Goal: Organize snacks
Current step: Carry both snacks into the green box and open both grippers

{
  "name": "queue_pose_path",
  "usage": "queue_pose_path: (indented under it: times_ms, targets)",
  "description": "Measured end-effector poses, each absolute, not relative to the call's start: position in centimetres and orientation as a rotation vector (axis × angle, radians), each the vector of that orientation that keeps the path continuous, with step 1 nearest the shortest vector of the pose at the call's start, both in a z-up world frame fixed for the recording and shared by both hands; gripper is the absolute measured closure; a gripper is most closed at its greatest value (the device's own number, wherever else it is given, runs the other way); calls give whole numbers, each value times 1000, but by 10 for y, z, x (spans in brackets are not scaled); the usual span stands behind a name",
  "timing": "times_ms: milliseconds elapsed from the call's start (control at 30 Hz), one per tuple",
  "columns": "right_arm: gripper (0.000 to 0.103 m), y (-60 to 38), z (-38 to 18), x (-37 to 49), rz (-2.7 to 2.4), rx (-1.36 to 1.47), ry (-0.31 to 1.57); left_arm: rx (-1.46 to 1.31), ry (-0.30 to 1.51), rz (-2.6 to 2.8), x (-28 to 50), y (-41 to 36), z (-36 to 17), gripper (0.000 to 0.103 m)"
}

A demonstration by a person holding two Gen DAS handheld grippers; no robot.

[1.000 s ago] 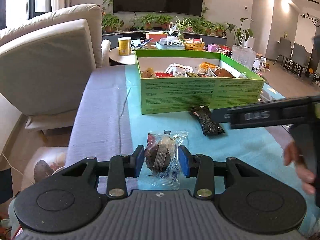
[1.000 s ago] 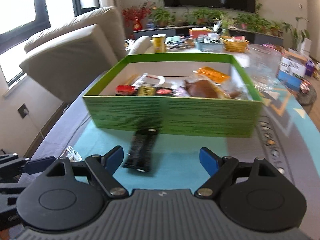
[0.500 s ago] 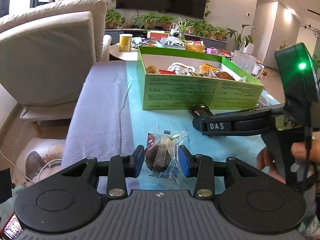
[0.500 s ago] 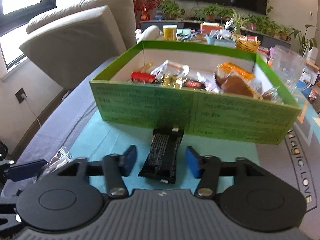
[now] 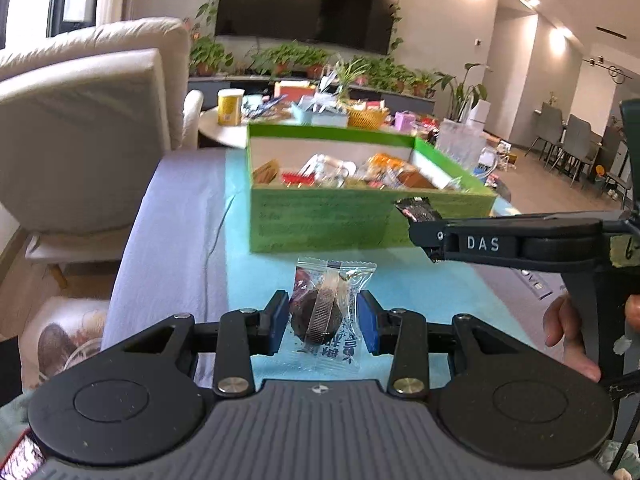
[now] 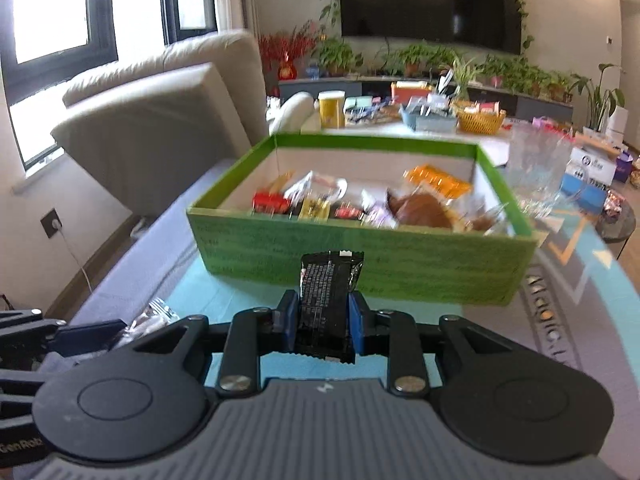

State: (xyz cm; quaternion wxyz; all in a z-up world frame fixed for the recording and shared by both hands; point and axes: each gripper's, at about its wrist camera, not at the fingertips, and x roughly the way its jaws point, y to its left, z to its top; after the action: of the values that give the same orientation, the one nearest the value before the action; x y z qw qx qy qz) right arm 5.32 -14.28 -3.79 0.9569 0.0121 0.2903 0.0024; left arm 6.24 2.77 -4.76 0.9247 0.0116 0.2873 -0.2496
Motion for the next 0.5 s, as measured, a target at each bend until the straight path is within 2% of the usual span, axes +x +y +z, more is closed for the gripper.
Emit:
queue_pose_path:
  times_ms: [500]
  targets:
    - [75, -177, 6, 72, -15, 52, 459, 26, 436, -499, 99, -14, 16, 68]
